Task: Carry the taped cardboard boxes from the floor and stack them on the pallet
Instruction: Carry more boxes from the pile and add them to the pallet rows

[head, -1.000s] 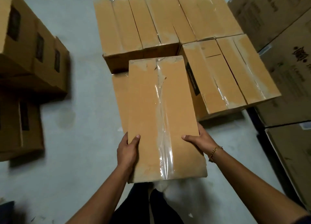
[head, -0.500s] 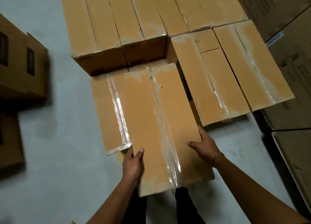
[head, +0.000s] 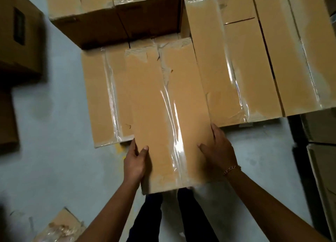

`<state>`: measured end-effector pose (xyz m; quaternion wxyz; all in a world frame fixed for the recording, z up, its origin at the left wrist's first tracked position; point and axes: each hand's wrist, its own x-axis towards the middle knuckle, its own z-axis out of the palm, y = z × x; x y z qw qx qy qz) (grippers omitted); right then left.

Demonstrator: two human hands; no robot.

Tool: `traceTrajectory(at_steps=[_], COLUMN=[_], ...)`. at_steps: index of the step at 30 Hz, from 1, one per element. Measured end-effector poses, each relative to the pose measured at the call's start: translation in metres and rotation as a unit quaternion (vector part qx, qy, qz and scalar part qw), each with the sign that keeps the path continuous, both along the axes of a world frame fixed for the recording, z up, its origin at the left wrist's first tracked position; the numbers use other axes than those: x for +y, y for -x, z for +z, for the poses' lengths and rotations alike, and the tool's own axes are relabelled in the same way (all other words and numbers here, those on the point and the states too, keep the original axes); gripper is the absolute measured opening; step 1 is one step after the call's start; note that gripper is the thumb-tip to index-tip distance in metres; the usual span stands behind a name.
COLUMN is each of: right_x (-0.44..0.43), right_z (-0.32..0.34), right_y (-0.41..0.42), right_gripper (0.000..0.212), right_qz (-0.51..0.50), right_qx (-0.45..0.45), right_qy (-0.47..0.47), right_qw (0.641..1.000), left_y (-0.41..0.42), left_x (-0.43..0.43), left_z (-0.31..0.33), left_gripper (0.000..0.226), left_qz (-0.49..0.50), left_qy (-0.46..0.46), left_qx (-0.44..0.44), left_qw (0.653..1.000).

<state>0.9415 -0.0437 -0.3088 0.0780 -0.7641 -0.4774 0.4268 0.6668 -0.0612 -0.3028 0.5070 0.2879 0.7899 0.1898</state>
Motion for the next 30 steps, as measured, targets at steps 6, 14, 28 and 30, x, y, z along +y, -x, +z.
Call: traceTrajectory(at_steps=[6,14,28,30], right_x=[-0.033,-0.066,-0.094,-0.093], right_z=[-0.012,-0.034,-0.041,-0.042], right_y=[-0.024,-0.028,-0.039,-0.040], right_gripper=[0.113,0.150,0.132,0.128], right_qz=[0.165,0.329,0.305,0.300], right_qx=[0.018,-0.078,-0.250,-0.257], right_qy=[-0.003,-0.037,-0.050,-0.055], right_qw=[0.986,0.940,0.917,0.917], left_y=[0.001,0.006,0.022,0.024], left_x=[-0.007,-0.036,-0.098,-0.096], left_z=[-0.008,-0.016,-0.039,-0.039], left_gripper=[0.096,0.146,0.142,0.139], left_qz=[-0.084,-0.229,-0.372,-0.372], left_qy=[0.005,-0.015,-0.001,-0.005], left_qx=[0.033,0.056,0.142,0.144], left_qw=[0.996,0.972,0.918,0.917])
